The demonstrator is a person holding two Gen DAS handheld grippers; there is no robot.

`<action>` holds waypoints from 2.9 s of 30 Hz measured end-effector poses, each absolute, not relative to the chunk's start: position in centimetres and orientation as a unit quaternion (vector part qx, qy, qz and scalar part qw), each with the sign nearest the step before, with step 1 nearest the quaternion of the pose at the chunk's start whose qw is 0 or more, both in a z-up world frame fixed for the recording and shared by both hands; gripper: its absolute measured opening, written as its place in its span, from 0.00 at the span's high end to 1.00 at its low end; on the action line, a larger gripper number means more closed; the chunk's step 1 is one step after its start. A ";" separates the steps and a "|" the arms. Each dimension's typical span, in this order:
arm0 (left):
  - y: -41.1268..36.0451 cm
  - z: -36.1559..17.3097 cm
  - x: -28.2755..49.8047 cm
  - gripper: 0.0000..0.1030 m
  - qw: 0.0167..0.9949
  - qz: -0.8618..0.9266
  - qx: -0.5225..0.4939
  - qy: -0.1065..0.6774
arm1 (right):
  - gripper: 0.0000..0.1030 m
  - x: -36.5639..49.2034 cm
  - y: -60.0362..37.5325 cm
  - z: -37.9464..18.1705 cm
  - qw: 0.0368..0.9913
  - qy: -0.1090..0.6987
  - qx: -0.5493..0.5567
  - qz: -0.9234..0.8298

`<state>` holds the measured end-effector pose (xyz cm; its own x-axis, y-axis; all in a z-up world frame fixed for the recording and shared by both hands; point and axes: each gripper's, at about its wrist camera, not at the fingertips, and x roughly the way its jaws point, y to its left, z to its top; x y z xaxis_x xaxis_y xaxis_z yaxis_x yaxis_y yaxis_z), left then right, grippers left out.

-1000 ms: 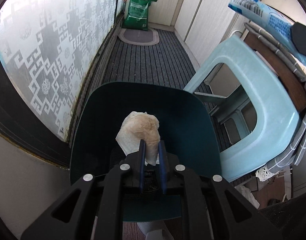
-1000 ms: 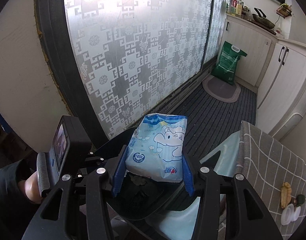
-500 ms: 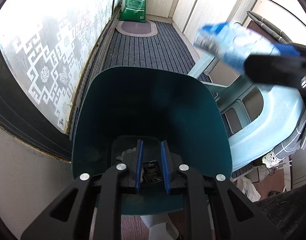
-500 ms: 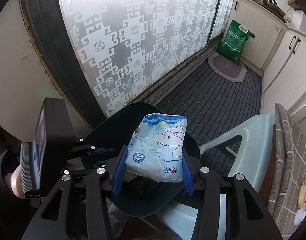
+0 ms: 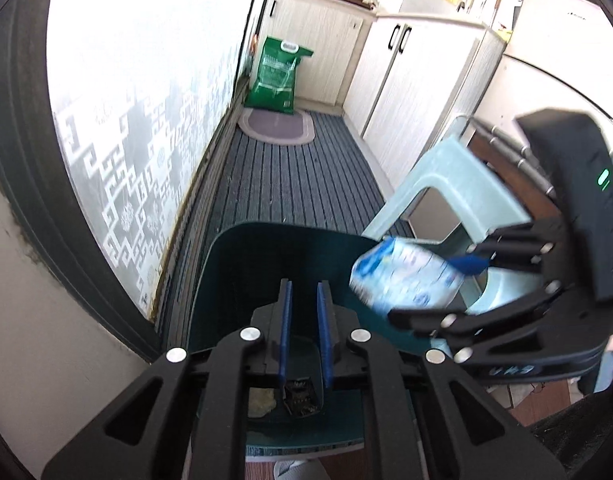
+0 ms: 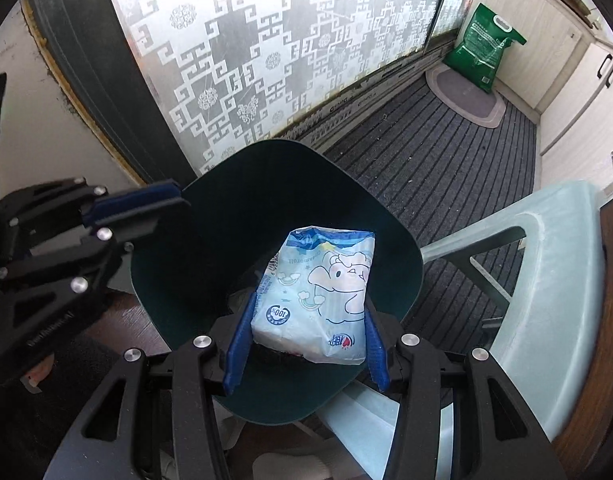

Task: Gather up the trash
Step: 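Carry both held items over the teal bin and open the left tool, then open the right tool to drop the wipes pack into the bin, then move both tools back over the stool toward the clear lid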

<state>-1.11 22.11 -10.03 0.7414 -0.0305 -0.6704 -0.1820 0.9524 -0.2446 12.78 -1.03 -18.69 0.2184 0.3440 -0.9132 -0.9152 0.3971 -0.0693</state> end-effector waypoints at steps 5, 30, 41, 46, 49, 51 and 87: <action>22.2 -8.7 -1.4 0.87 0.931 0.044 -0.146 0.331 | 0.52 12.5 -0.8 -20.5 0.690 0.458 -0.336 0.447; 20.8 0.4 -5.4 0.87 0.978 0.019 -0.166 0.129 | 0.61 10.5 -1.7 -16.9 0.703 0.399 -0.302 0.506; 17.9 2.7 -5.1 0.85 0.983 -0.014 -0.158 0.090 | 0.68 11.6 -7.9 -7.9 0.793 0.276 -0.227 0.493; 15.8 2.7 -3.8 0.83 0.984 -0.023 -0.148 0.098 | 0.68 13.9 -12.2 -5.4 0.825 0.253 -0.189 0.469; 14.5 2.8 -3.0 0.80 0.984 -0.030 -0.141 0.103 | 0.68 15.1 -14.3 -4.6 0.837 0.248 -0.176 0.455; 13.6 2.8 -2.5 0.77 0.984 -0.034 -0.137 0.108 | 0.68 15.9 -15.8 -4.3 0.843 0.246 -0.169 0.447; 1.6 0.3 8.5 0.58 0.963 -0.086 -0.105 0.231 | 0.52 22.1 -28.8 -11.0 0.870 0.324 -0.125 0.351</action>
